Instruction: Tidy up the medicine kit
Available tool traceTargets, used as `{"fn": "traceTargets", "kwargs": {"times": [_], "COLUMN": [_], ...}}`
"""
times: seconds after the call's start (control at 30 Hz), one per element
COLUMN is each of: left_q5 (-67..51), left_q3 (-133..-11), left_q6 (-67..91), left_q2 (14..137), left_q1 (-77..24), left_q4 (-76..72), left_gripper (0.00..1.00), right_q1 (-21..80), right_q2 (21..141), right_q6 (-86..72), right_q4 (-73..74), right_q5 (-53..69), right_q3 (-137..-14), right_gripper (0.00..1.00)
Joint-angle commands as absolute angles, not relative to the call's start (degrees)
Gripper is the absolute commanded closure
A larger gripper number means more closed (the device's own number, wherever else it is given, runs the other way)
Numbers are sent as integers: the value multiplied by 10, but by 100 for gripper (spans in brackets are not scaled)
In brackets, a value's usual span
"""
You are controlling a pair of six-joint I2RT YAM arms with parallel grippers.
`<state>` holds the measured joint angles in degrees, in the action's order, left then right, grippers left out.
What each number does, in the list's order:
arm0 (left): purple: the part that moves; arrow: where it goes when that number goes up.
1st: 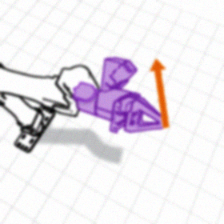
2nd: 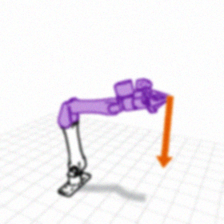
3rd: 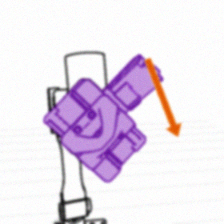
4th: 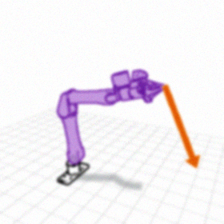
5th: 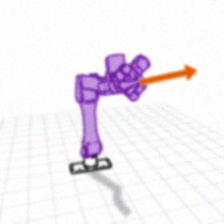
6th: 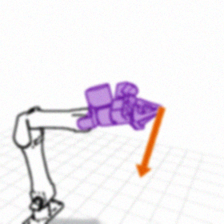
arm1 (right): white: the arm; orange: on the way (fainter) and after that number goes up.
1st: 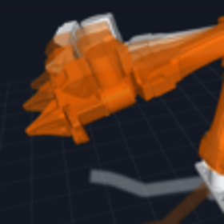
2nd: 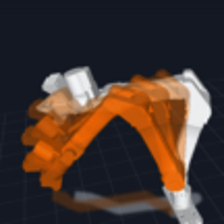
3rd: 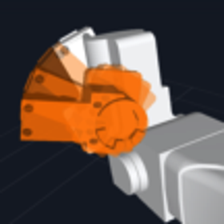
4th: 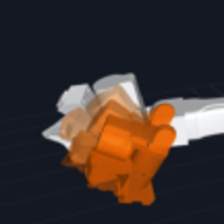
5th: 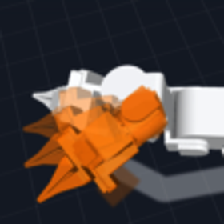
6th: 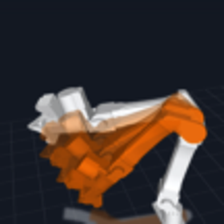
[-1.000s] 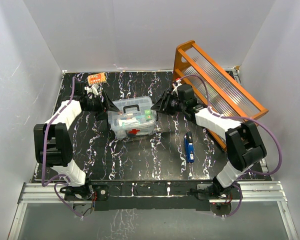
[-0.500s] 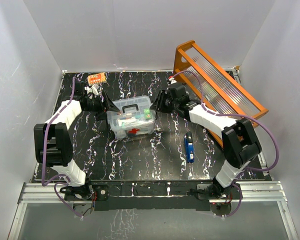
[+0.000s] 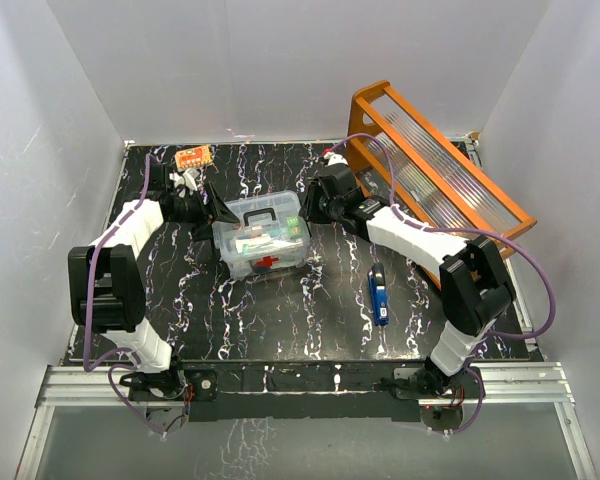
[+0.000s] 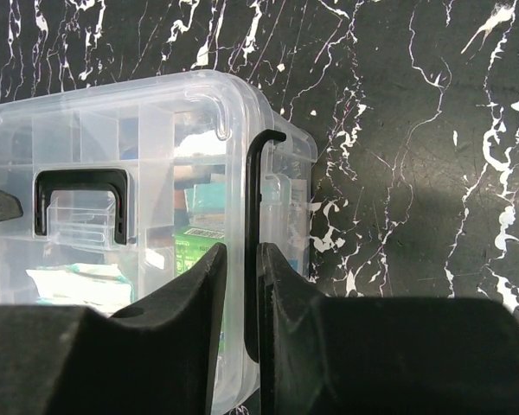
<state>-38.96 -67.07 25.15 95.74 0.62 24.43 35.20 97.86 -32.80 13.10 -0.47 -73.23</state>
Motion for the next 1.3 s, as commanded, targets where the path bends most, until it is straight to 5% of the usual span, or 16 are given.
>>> {"fn": "traceTargets", "kwargs": {"times": [0.0,0.17,0.3,0.53,0.83,1.27], "left_q5": [-349,-287,-248,-180,-293,-382], "left_q3": [-688,-733,-756,-649,-494,-379], "left_q6": [240,232,229,308,414,540], "left_q2": [964,939,915,826,787,810], "left_q1": [5,5,7,29,65,66], "left_q4": [282,307,309,204,43,-135], "left_gripper": [30,20,3,1,1,1], "right_q1": [369,369,369,396,478,514], "right_q2": [976,967,968,994,1099,1174], "right_q6": [-316,-300,-272,-220,-166,-147], "right_q4": [135,171,209,255,308,347], "right_q5": [7,-30,-52,-96,-133,-197], "right_q3": [-754,-788,-833,-894,-1012,-1061], "right_gripper": [80,57,45,39,25,25]}}
